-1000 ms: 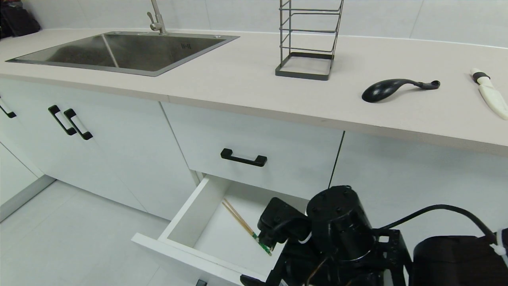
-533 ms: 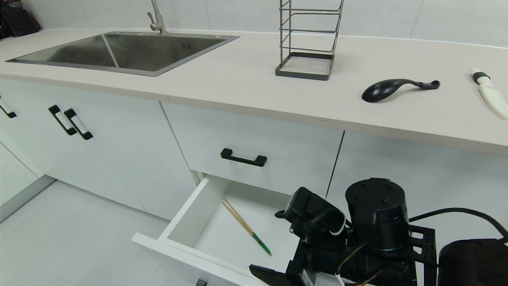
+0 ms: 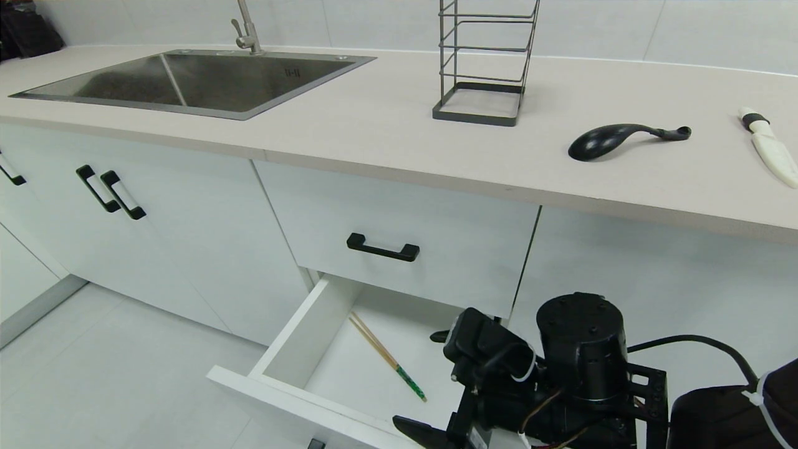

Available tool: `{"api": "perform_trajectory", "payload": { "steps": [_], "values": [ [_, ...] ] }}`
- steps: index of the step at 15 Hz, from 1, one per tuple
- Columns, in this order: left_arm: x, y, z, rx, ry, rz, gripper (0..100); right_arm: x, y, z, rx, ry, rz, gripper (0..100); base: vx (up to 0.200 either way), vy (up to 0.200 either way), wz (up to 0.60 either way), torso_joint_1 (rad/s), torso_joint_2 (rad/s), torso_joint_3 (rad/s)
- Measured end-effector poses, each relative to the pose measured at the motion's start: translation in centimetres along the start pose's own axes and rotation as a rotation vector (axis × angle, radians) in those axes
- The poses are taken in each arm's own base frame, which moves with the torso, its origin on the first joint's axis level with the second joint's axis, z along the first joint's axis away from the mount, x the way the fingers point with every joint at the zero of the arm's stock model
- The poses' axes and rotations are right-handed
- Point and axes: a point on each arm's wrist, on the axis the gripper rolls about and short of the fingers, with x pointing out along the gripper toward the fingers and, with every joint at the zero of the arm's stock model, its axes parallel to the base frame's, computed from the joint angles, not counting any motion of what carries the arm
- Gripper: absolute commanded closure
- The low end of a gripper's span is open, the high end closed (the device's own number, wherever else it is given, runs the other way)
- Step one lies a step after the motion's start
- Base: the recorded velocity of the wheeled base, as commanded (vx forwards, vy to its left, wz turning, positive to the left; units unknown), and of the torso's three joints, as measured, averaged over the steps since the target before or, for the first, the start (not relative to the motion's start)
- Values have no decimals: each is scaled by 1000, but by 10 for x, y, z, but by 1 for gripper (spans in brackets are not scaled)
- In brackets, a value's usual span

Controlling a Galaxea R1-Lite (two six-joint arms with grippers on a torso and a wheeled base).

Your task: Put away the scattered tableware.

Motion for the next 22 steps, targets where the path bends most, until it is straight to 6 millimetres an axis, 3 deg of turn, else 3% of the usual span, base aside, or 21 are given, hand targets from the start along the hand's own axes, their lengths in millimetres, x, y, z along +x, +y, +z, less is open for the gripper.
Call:
{"api": "perform_trajectory", "payload": {
  "steps": [6, 10, 15, 22],
  "values": [
    [0, 0, 0, 0, 2, 0, 0, 2, 10, 6, -28, 34, 47, 0, 0, 0, 0, 14, -17, -5],
    [0, 0, 0, 0, 1, 0, 0, 6, 7, 17, -23, 71, 54, 0, 0, 0, 0, 215, -137, -112],
    [0, 0, 0, 0, 0, 0, 0, 12, 10, 42, -34, 52, 77, 0, 0, 0, 0, 225, -589, -208],
    [0, 0, 0, 0, 1, 0, 0, 15, 10, 52, -33, 80, 94, 0, 0, 0, 0, 214, -485, -222]
  ]
}}
